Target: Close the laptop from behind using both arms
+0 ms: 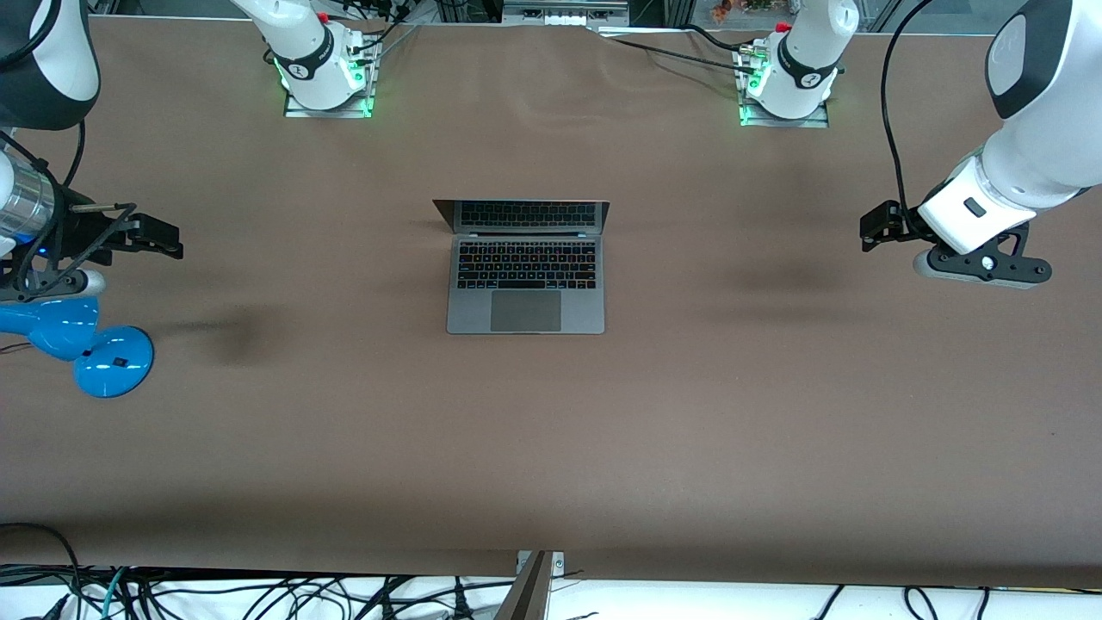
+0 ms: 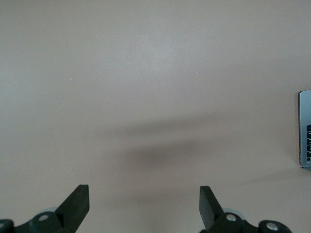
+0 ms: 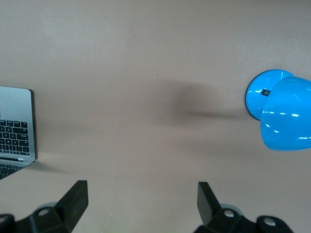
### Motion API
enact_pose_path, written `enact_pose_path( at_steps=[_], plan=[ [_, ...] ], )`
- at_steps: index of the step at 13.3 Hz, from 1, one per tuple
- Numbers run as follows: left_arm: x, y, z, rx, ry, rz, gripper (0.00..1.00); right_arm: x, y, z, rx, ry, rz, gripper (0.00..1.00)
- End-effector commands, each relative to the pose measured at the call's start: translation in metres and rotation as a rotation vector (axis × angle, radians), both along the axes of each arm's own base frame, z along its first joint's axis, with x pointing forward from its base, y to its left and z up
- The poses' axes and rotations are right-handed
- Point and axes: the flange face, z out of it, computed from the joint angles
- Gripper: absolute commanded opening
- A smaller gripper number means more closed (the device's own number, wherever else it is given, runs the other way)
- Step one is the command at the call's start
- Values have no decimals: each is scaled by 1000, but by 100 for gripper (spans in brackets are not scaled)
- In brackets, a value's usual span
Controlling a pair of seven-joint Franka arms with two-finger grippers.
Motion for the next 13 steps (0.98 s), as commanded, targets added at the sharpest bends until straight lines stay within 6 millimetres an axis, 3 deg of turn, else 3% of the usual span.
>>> enact_pose_path(
  at_steps=[1, 13],
  plan=[
    [-3, 2, 5, -9, -8, 8, 100, 0, -2, 6, -12, 0, -10, 100],
    [-3, 3, 4, -11, -1, 1, 100, 1, -3, 5, -10, -3, -5, 100]
  ],
)
